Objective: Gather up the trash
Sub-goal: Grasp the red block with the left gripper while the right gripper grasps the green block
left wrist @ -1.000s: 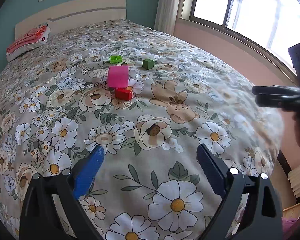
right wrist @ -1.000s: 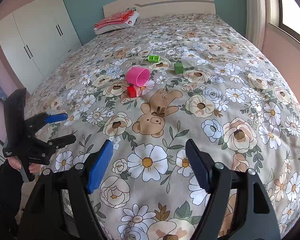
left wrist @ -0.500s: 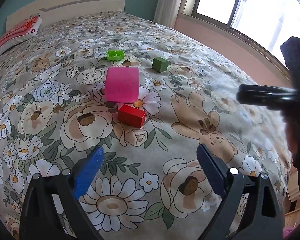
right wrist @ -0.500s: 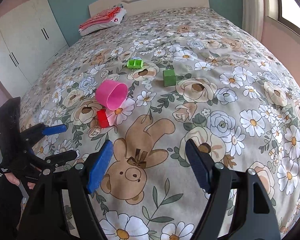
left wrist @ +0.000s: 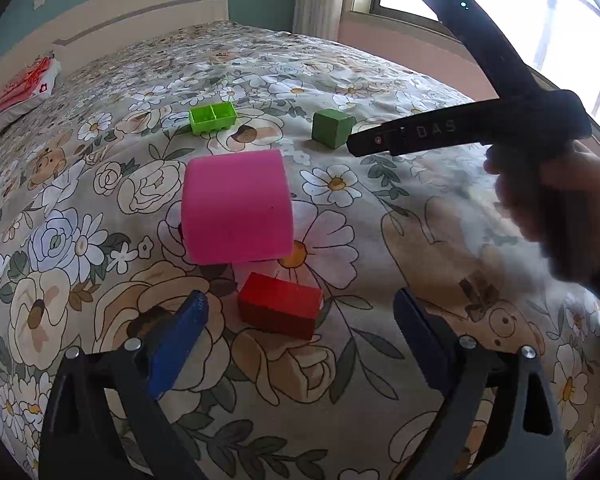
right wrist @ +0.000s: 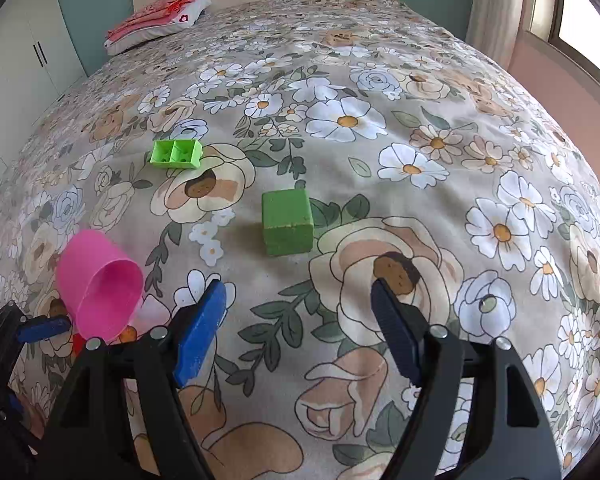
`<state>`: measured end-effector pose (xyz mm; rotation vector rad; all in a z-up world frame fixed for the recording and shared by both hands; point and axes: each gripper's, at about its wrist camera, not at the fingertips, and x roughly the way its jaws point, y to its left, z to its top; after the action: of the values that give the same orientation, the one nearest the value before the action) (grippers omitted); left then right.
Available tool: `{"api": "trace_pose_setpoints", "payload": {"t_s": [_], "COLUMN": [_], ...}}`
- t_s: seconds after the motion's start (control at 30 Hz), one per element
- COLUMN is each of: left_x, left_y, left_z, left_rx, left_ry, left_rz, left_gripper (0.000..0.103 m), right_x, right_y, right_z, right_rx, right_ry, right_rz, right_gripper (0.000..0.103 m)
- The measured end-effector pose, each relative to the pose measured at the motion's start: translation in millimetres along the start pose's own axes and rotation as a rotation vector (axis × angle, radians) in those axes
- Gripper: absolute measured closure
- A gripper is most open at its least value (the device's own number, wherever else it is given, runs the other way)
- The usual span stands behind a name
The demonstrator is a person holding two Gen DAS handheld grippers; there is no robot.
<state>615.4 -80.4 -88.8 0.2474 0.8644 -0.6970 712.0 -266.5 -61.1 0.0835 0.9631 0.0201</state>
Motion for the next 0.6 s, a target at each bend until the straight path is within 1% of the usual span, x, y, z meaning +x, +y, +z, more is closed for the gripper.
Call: {"api": "trace_pose_setpoints", "payload": {"t_s": [0.1,0.2,0.23,0.27,0.3,0.33,0.4,0.43,0.47,0.5,0.6], "left_x": [8.2,13.0,13.9,14.2,14.6,14.8,15.7,15.9,15.9,15.2,9.8], "left_y": [3.2,7.0,7.7,8.1,8.4,8.7,8.6,7.8,6.6,5.0,3.4], "left_z": [1.9,3.0,3.1,2.5,1.9,1.7,1.6,1.3,0.8,0.0,-5.2], "left_rx": [-0.009,-0.023,-0.028,-0.031,-0.033,-0.036,-0.036,-0.032,-0.026,-0.022,-0.039], "left_ry": [0.001,-0.003,-0.006,-0.007,-0.008,-0.009,-0.006,-0.006,-0.005,-0.003,-0.01], "left_rz": [-0.001,-0.012,-0.014,-0.014,-0.017,-0.017,-0.014,-0.01,-0.005,0.003,-0.004], "left_gripper": [0.008,0.008,0.01,0.016,0.021,0.029,0.035,0.04,0.052,0.059,0.058], "right_x": [23.4,37.3,39.1,40.6,41.4,42.1,43.4,43.5,43.4,42.8,38.9], "right_y": [0.3,-1.1,-0.9,-1.2,-1.6,-1.8,-0.6,0.8,2.6,3.8,4.9], "right_z": [14.1,23.1,25.0,26.2,27.6,29.0,30.4,30.4,29.8,29.0,24.1], "right_rx": [-0.001,0.013,0.015,0.02,0.025,0.027,0.022,0.017,0.011,0.008,0.011], "right_ry": [0.005,-0.004,-0.01,-0.011,-0.012,-0.012,-0.007,-0.007,-0.005,-0.003,-0.006], "right_rz": [-0.018,-0.016,-0.014,-0.013,-0.01,-0.002,-0.006,-0.007,-0.004,0.001,0.008], "right_gripper": [0.029,0.029,0.029,0.031,0.038,0.041,0.05,0.052,0.06,0.072,0.072]}}
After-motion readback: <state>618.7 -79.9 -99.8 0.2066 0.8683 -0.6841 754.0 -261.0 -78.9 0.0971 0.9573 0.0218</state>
